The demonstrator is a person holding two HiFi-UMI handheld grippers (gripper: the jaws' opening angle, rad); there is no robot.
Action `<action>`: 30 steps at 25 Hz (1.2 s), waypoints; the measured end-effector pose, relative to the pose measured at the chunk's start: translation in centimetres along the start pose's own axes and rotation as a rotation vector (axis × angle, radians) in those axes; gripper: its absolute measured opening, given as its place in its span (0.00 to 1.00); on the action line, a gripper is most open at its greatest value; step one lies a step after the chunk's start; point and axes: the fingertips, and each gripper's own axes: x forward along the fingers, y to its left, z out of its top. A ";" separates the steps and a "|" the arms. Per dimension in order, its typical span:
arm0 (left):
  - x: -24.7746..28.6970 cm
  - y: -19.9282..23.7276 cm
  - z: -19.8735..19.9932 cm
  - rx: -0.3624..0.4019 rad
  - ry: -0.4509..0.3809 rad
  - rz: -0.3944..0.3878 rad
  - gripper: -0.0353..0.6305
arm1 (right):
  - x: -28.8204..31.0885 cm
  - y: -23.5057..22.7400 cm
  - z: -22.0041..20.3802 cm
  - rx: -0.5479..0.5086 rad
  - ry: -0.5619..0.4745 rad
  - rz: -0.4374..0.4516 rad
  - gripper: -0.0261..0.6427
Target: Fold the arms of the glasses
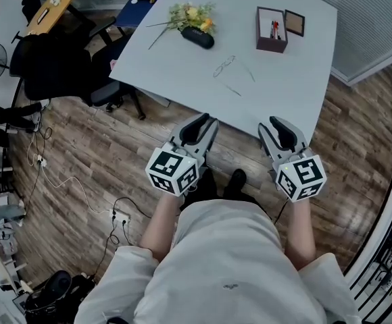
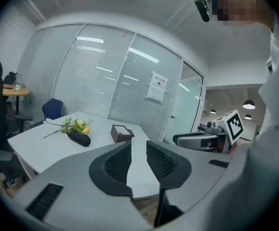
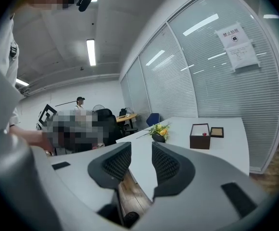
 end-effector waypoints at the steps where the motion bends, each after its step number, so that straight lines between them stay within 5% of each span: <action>1: 0.1 0.5 0.2 0.003 0.003 -0.007 0.21 | 0.5 0.1 0.2 0.000 0.001 -0.007 0.25; 19: 3.1 11.1 4.0 0.031 0.055 -0.188 0.21 | 9.2 1.5 3.8 0.033 -0.005 -0.192 0.25; 30: 4.7 15.2 3.7 0.044 0.128 -0.287 0.21 | 12.2 1.6 2.3 0.137 0.009 -0.303 0.25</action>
